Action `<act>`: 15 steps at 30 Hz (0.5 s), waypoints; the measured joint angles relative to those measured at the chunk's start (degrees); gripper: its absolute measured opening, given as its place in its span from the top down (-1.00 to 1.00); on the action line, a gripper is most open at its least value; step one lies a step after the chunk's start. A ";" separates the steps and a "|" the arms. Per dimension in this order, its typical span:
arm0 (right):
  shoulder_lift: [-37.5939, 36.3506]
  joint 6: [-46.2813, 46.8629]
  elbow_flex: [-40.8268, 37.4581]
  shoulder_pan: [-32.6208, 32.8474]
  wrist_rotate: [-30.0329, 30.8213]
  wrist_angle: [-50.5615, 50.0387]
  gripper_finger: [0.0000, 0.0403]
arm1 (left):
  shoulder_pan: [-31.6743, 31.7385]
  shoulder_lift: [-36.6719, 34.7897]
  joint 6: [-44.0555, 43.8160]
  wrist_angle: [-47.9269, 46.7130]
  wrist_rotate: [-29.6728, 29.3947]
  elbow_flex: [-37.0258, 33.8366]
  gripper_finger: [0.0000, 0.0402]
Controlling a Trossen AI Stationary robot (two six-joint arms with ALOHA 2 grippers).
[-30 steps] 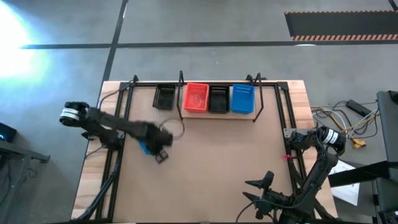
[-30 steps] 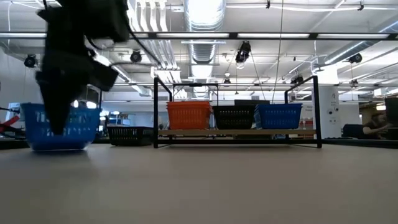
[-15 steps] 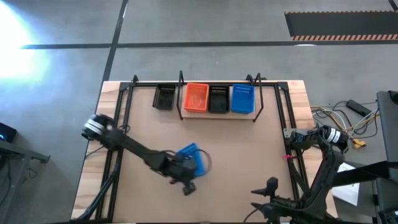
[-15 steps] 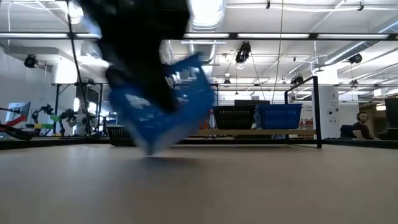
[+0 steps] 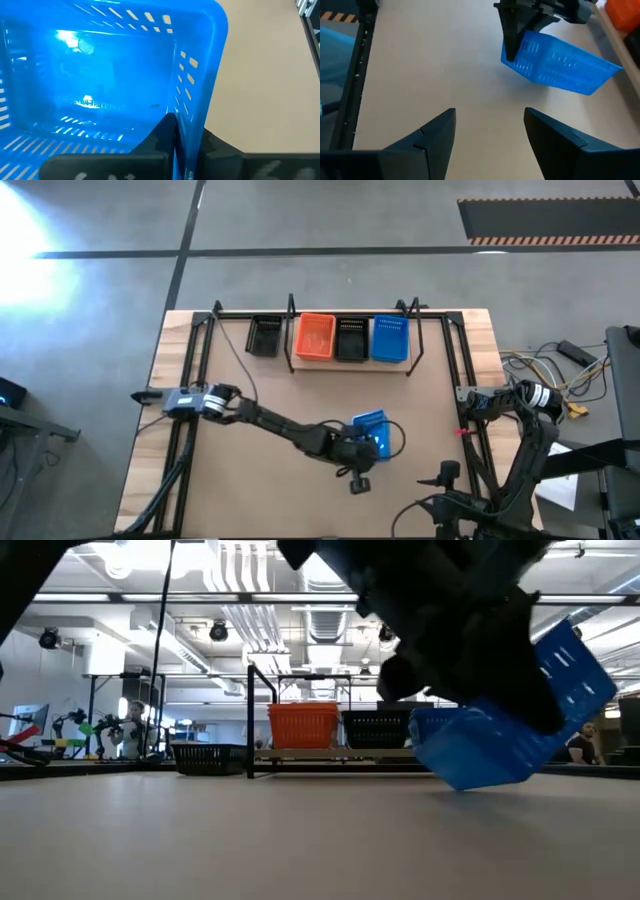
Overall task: Stack baskets on shelf by color
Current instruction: Stack the blue bin on the stacked blue bins on the shelf
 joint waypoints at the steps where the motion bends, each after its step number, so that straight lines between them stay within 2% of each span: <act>1: 0.00 0.50 -0.21 0.00 -0.01 0.04 -0.13 | 0.18 0.58 0.39 0.00 0.13 0.92 1.00; 6: 0.57 0.51 -1.01 -0.22 1.13 0.22 -0.13 | 0.98 1.49 0.51 0.17 0.55 1.75 0.92; 11: 0.90 -2.14 -2.55 -2.45 8.94 0.35 -0.13 | 1.11 1.55 0.50 -0.02 0.59 1.02 0.73; 15: 0.14 -10.14 -2.75 -6.92 8.73 0.86 -0.13 | 1.11 1.55 0.42 0.10 0.55 0.71 0.60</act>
